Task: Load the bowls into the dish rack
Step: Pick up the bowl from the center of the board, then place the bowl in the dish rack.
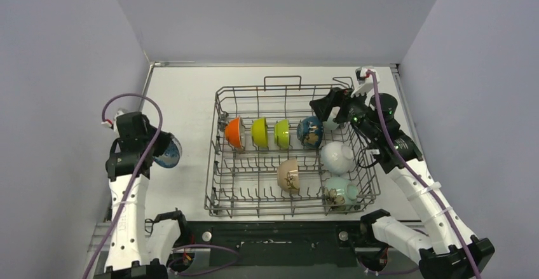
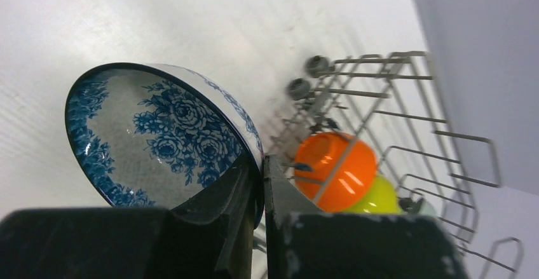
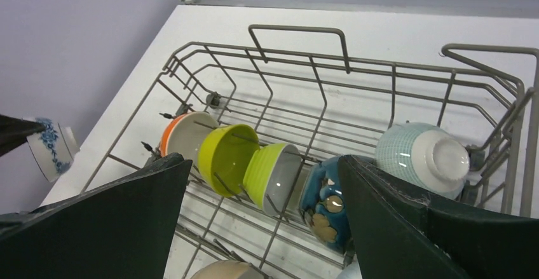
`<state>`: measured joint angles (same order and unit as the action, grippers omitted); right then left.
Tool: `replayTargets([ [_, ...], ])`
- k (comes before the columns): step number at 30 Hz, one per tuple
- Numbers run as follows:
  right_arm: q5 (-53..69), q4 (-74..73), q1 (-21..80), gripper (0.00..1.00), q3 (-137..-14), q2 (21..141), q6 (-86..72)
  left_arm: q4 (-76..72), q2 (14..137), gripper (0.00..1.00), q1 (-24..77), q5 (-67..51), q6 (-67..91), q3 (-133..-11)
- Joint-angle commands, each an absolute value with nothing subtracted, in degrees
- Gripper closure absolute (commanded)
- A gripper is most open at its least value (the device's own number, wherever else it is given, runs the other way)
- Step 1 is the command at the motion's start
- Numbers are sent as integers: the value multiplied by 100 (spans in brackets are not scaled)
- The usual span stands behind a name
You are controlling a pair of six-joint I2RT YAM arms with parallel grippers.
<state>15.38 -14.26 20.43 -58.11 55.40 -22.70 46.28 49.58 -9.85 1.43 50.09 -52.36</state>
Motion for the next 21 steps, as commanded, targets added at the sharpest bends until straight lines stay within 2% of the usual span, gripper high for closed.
replayTargets([
  [1,1853,-814,2207,10,-5830,5385,-2062,4321,4865,100,-891,-427,5432,-5974],
  [6,1412,-812,2833,10,-6007,5446,-1828,3846,5009,100,-302,-532,5916,-6295],
  [14,870,-545,3856,10,-6094,5843,-1914,3260,5707,100,1882,561,6207,-7279],
  [21,-123,-139,5404,10,-6109,6257,-1534,2716,6244,100,3216,1174,6734,-7595],
])
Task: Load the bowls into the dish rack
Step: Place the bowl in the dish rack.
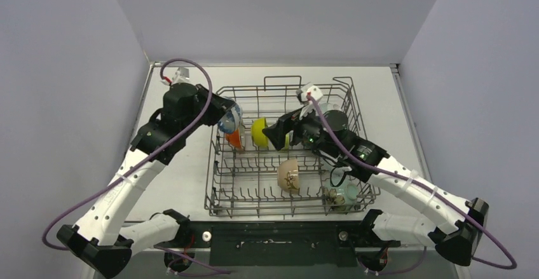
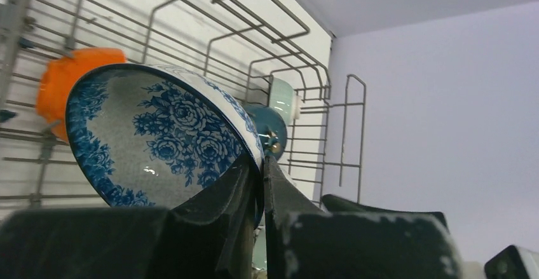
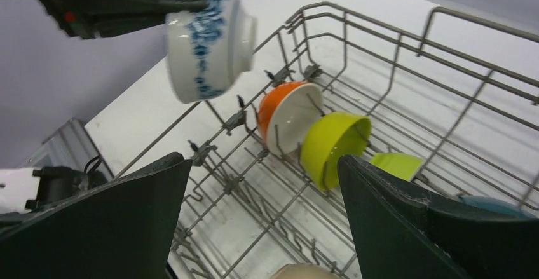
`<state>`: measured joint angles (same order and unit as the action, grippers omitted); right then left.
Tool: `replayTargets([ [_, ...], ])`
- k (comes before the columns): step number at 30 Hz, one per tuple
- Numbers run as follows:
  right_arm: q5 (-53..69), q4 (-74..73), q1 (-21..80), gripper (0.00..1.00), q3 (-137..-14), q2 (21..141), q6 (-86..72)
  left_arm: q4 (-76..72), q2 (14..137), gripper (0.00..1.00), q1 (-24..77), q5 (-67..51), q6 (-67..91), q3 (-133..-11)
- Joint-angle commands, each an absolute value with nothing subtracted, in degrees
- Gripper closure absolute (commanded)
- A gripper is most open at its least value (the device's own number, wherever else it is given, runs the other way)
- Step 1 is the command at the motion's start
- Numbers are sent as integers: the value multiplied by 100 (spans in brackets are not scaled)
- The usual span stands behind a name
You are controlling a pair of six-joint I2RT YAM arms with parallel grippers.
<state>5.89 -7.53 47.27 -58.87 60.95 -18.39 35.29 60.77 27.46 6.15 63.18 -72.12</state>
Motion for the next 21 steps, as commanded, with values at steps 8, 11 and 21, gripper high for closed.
replayTargets([
  [8,-2027,276,6805,10,-6239,6947,-1191,2202,6443,100,3932,1588,7388,-7556],
  [11,-2878,172,6991,9,-6500,7343,-1288,2156,6422,100,3985,1593,7504,-7529],
  [21,-4192,441,7022,19,-7130,8207,-835,2019,6117,100,4006,1555,7780,-7159],
])
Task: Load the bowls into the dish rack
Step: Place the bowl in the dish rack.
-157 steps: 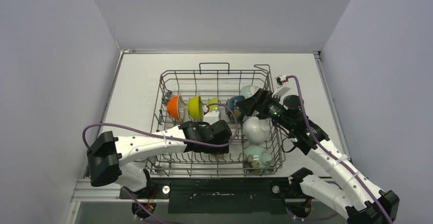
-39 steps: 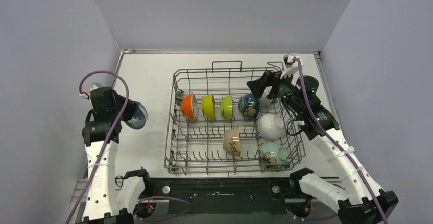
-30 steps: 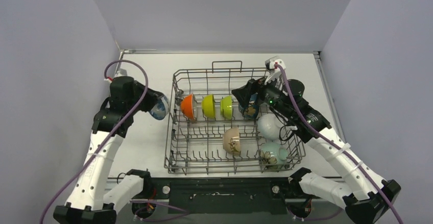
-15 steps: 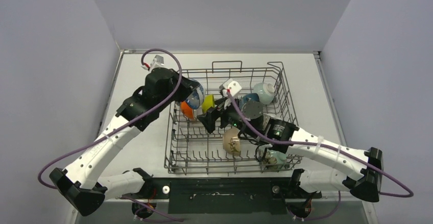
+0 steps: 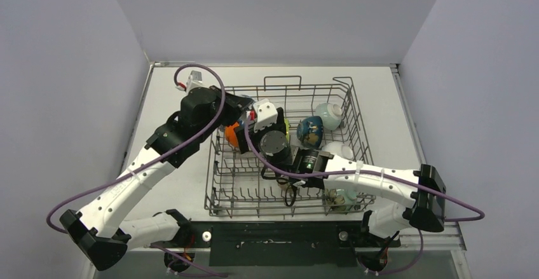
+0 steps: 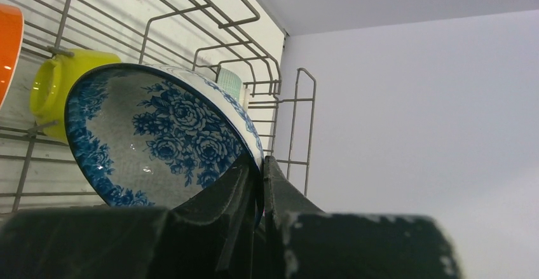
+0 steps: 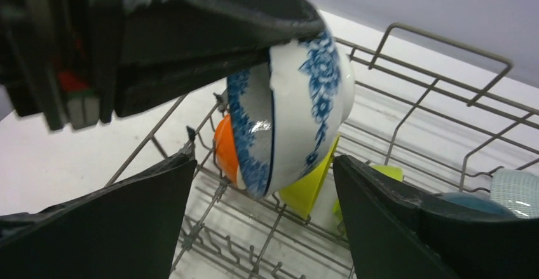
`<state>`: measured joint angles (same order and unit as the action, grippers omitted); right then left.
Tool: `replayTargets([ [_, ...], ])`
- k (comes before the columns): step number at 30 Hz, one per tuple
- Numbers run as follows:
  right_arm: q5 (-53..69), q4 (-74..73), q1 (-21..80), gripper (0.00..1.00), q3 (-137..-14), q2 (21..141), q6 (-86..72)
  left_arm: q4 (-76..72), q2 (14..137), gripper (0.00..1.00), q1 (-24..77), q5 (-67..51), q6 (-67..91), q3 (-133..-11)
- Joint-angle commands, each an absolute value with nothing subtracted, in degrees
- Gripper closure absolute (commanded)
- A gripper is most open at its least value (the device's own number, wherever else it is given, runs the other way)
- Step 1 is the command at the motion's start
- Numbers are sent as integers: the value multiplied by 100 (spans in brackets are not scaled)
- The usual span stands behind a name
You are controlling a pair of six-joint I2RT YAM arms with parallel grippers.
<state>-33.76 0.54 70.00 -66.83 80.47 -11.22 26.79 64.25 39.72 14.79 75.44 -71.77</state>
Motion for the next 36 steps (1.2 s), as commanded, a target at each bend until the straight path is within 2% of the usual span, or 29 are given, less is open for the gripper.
replayTargets([
  [1,-4247,399,7022,24,-7206,8277,-795,2007,6091,100,4008,1548,7797,-7122],
  [3,-4338,406,7022,38,-7253,8346,-732,1989,6050,100,4008,1540,7822,-7072],
  [6,-4346,516,7006,86,-7218,8339,-648,1995,5989,100,4008,1564,7826,-7006],
  [7,-4337,514,6993,93,-7224,8338,-636,1981,5972,100,4008,1574,7816,-6978],
  [10,-4255,457,6951,95,-7209,8330,-623,1817,5914,100,3999,1585,7721,-6854],
  [11,-4217,415,6929,95,-7205,8312,-642,1710,5903,97,3999,1569,7615,-6812],
  [12,-4162,367,6883,95,-7189,8295,-677,1552,5892,89,3991,1564,7496,-6773],
  [13,-4051,308,6817,95,-7174,8258,-737,1489,5873,78,3990,1557,7387,-6732],
  [16,-3378,134,6400,95,-7058,8060,-1113,1238,5792,37,3961,1570,7038,-6617],
  [18,-2626,89,5988,95,-6913,7830,-1361,1098,5718,17,3923,1501,6741,-6522],
  [20,-2156,84,5684,95,-6760,7660,-1459,783,5582,3,3858,1271,6272,-6352],
  [28,287,-476,4288,95,-6466,7144,-1754,151,4892,4,3428,38,5035,-5520],
  [36,3195,25,3222,95,-6277,6927,-2316,88,4730,4,2674,-1919,4710,-4726],
])
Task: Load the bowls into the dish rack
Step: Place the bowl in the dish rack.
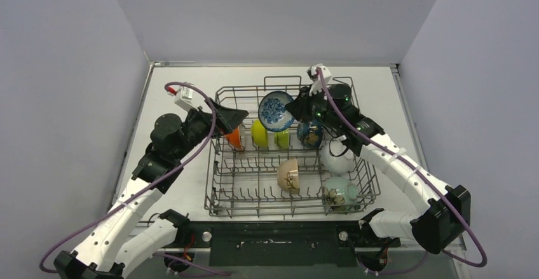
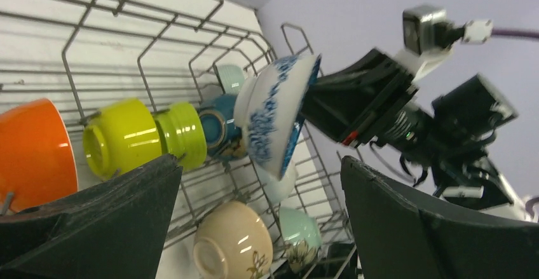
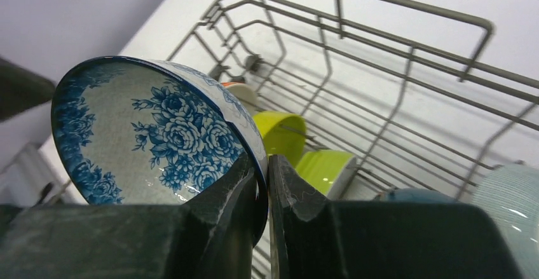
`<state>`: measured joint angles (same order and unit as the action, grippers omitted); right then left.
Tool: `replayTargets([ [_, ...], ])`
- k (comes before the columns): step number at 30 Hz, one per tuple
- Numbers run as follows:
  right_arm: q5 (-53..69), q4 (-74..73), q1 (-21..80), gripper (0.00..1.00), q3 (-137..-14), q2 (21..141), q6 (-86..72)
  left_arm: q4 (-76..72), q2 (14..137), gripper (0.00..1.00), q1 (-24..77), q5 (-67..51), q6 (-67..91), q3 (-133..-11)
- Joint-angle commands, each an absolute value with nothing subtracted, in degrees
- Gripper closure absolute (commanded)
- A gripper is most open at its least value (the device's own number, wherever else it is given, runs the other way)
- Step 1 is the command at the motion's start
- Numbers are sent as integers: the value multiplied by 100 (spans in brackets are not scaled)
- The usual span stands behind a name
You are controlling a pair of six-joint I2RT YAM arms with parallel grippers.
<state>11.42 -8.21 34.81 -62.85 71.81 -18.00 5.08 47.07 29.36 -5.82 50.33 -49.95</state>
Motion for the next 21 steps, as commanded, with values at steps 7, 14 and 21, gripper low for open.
replayTargets([
  [7,4545,825,3156,95,-6287,7197,-2925,-1345,4843,3,2584,-3113,5172,-4139],
  [14,4590,866,3164,95,-6337,7353,-3001,-2028,5013,3,2689,-3331,5423,-4123],
  [21,4571,872,3162,95,-6328,7403,-2996,-2153,5006,4,2842,-3274,5306,-4237],
])
